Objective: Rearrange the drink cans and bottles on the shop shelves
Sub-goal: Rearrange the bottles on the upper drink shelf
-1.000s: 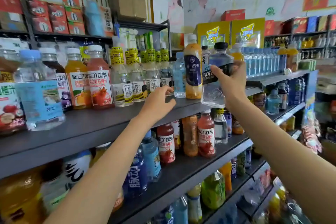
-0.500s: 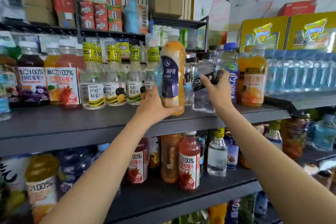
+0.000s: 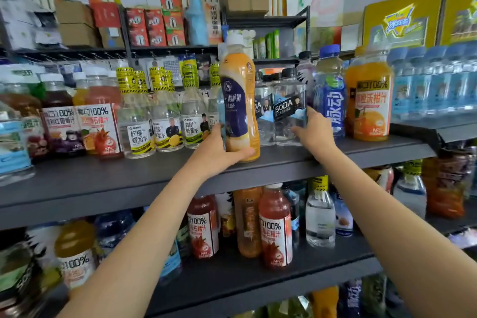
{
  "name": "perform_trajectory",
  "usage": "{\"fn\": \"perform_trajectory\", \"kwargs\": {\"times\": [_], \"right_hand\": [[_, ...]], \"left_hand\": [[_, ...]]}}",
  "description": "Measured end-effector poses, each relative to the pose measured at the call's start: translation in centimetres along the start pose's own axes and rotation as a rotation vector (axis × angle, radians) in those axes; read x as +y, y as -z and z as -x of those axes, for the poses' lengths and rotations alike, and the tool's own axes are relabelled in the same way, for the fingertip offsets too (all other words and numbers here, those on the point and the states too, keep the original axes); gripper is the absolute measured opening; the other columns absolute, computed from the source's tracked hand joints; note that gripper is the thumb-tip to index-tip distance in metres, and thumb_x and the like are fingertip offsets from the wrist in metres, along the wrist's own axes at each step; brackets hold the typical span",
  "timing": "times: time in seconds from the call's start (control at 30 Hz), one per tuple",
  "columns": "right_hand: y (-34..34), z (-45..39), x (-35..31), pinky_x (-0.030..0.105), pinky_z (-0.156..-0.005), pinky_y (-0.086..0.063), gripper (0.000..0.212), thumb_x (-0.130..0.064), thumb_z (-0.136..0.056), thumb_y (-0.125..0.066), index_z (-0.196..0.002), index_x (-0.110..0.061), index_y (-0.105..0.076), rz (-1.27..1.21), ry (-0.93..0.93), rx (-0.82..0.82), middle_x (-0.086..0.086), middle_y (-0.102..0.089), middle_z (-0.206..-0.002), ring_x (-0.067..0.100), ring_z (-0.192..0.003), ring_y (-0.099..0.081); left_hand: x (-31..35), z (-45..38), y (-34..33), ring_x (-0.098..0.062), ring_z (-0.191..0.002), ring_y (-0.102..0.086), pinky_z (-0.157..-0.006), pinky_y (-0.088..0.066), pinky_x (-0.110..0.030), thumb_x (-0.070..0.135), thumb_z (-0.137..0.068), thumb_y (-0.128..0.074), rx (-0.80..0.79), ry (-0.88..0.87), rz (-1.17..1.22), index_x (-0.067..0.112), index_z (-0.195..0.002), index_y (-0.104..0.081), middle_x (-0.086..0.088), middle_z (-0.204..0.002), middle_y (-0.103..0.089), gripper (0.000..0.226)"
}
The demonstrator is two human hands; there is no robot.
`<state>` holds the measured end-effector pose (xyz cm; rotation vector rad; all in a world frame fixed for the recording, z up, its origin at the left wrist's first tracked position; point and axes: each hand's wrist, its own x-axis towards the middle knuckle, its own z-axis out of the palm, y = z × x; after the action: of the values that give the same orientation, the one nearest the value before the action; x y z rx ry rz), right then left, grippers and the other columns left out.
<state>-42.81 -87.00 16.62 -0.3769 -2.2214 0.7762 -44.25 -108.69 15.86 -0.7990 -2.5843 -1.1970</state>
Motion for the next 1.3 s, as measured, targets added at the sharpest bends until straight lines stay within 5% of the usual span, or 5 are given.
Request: {"fn": "perform_trajectory", "kwargs": {"times": [0.63, 0.8, 1.0, 1.17, 1.3], "right_hand": [[0.7, 2.2, -1.3, 0.039, -0.102, -0.039, 0.063, -0.03, -0.092, -0.058, -0.145, -0.011, -0.03, -0.135, 0.126, -0.305, 0.012, -0.047, -0.138, 0.026, -0.121, -0.05], [0.5, 2.4, -1.7, 0.033, -0.091, -0.038, 0.059, -0.035, -0.092, -0.056, -0.141, -0.007, -0.037, 0.044, 0.132, -0.218, 0.015, -0.054, -0.12, 0.031, -0.117, -0.049], [-0.4, 4.3, -4.9, 0.02, -0.079, -0.035, 0.028, -0.012, -0.093, -0.054, -0.119, -0.004, -0.054, -0.175, 0.336, 0.249, 0.013, -0.05, -0.114, 0.025, -0.098, -0.053], [-1.4, 4.8, -9.1, 0.031, -0.076, -0.049, 0.014, -0.003, -0.091, -0.052, -0.103, -0.005, -0.058, -0.358, 0.388, 0.139, 0.002, -0.059, -0.089, 0.022, -0.084, -0.059], [-2.8, 4.8, -9.4, 0.038, -0.088, -0.046, 0.027, -0.002, -0.089, -0.054, -0.116, -0.001, -0.057, -0.199, 0.448, 0.06, 0.014, -0.059, -0.112, 0.031, -0.101, -0.057]], "left_hand": [[-0.6, 0.0, 0.6, -0.016, -0.105, -0.056, -0.094, -0.047, -0.039, 0.035, -0.075, -0.076, -0.001, -0.036, 0.097, 0.014, -0.122, -0.041, 0.0, -0.118, -0.056, 0.063], [-0.6, 0.0, 0.6, -0.015, -0.102, -0.057, -0.093, -0.047, -0.037, 0.034, -0.074, -0.077, 0.005, -0.016, 0.115, 0.015, -0.121, -0.042, 0.002, -0.113, -0.057, 0.061], [0.6, 0.0, 0.7, -0.011, -0.1, -0.052, -0.084, -0.042, -0.026, 0.035, -0.073, -0.078, -0.026, 0.032, 0.185, 0.014, -0.124, -0.041, 0.008, -0.112, -0.053, 0.066], [0.5, 0.4, 1.7, -0.011, -0.099, -0.054, -0.088, -0.044, -0.027, 0.036, -0.075, -0.076, 0.005, 0.015, 0.127, 0.018, -0.114, -0.053, 0.009, -0.103, -0.058, 0.049], [-1.7, 1.3, 4.6, -0.017, -0.111, -0.055, -0.095, -0.042, -0.029, 0.031, -0.076, -0.075, 0.009, 0.052, 0.134, 0.016, -0.123, -0.052, 0.003, -0.119, -0.059, 0.055]]}}
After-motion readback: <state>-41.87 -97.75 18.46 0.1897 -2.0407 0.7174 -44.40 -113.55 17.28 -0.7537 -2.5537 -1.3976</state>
